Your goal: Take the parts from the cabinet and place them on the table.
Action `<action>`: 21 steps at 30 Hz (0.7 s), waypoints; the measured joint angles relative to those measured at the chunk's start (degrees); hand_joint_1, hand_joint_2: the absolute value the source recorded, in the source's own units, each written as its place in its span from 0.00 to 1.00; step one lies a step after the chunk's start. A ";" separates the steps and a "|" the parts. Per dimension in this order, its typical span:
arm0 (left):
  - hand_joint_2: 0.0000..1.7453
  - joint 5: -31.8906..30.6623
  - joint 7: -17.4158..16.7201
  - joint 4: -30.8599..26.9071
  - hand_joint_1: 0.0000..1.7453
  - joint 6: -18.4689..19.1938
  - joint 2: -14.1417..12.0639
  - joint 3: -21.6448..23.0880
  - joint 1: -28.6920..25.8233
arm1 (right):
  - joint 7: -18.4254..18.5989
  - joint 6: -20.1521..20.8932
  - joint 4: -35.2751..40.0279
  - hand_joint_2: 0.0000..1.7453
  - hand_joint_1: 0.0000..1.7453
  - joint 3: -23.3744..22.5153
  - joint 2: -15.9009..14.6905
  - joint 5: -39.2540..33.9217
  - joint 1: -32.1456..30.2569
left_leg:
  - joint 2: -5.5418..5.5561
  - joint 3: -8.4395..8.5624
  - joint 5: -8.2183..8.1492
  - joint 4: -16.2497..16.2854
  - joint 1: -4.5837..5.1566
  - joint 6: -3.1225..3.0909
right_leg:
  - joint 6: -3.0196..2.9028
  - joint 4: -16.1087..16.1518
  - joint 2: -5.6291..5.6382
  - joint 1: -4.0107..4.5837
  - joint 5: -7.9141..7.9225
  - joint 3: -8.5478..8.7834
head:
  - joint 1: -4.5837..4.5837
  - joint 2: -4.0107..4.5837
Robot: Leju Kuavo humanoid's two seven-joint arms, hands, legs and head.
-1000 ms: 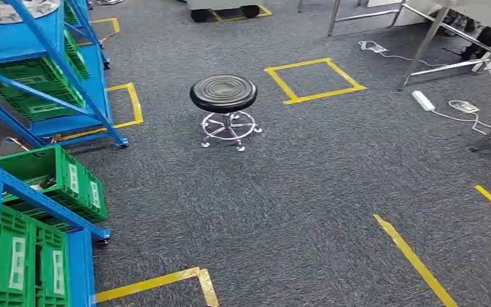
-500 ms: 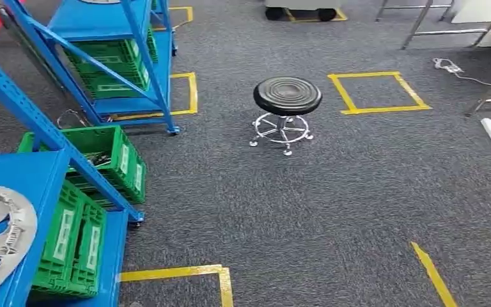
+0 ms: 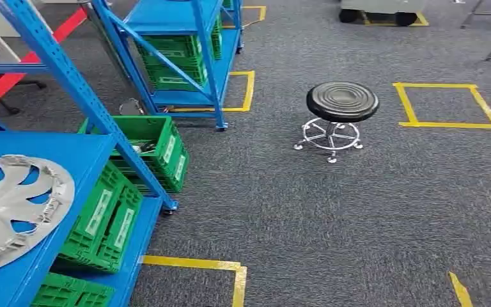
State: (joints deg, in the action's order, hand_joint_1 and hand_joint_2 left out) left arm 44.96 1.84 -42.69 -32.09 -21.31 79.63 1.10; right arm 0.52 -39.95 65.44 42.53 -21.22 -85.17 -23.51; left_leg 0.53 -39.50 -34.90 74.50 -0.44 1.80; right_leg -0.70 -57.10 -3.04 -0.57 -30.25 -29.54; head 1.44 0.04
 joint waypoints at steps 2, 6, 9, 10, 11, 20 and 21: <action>0.00 0.00 -0.02 0.00 0.00 0.00 -0.18 0.24 -0.39 | 0.00 0.00 0.48 0.00 0.00 -0.33 0.00 0.55 -0.37 | -0.52 3.60 4.51 -6.62 0.05 -0.21 | 0.09 0.00 -1.59 0.05 -0.50 0.47 | 0.00 0.00; 0.00 0.15 -0.11 0.00 0.00 0.00 -0.42 0.44 0.25 | 0.00 0.00 1.46 0.00 0.00 -1.07 -0.02 3.13 -0.92 | -4.71 8.85 6.74 -16.65 0.91 -1.41 | 1.22 -0.13 -4.31 0.60 -1.58 1.67 | -0.11 0.00; 0.00 0.40 -0.11 0.00 0.00 -0.02 -0.50 1.00 -0.03 | 0.00 0.00 2.29 0.00 0.00 -2.38 -0.02 4.94 -0.93 | -2.71 9.14 7.27 -17.36 0.57 -2.58 | 2.20 -0.01 -5.17 0.34 -2.11 2.72 | 0.07 0.00; 0.00 0.46 -0.11 0.00 0.00 -0.06 -0.53 1.13 -0.17 | 0.04 0.00 2.49 0.00 0.00 -2.71 0.00 5.13 -1.01 | -2.20 9.10 7.36 -17.46 0.44 -2.78 | 2.49 -1.33 -0.99 0.15 -3.17 2.16 | -0.35 0.02; 0.00 0.48 -0.11 0.00 0.00 -0.11 -0.39 1.20 -0.07 | 0.02 0.02 2.62 0.00 0.00 -2.78 0.02 5.29 -1.22 | -1.61 8.96 7.39 -17.46 0.41 -3.03 | 2.52 -4.92 1.53 0.01 -5.27 0.46 | -0.48 0.00; 0.00 0.52 0.20 0.07 0.00 0.02 -0.20 1.59 0.40 | 0.09 0.00 3.32 0.00 0.00 -5.56 1.10 14.61 -3.81 | 5.63 9.27 6.66 -16.85 0.49 -2.06 | 2.63 -1.35 8.75 -0.87 0.20 -0.91 | -0.66 0.02; 0.00 0.55 0.22 0.09 0.00 0.13 -0.20 1.75 0.47 | -0.20 0.00 3.74 0.00 0.00 -6.68 1.57 17.53 -4.47 | 6.51 8.86 6.88 -16.77 0.31 -1.73 | 2.27 -1.25 8.09 -0.77 -0.09 -0.31 | -0.48 0.00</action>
State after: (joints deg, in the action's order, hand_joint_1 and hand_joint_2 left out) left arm 45.51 2.05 -42.60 -31.95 -21.51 81.37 1.57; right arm 0.33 -39.95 69.18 35.85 -19.65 -67.64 -27.98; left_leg 7.05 -30.63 -28.02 57.73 -0.13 0.07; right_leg 1.58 -58.35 5.05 -1.34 -30.34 -29.85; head 0.96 0.04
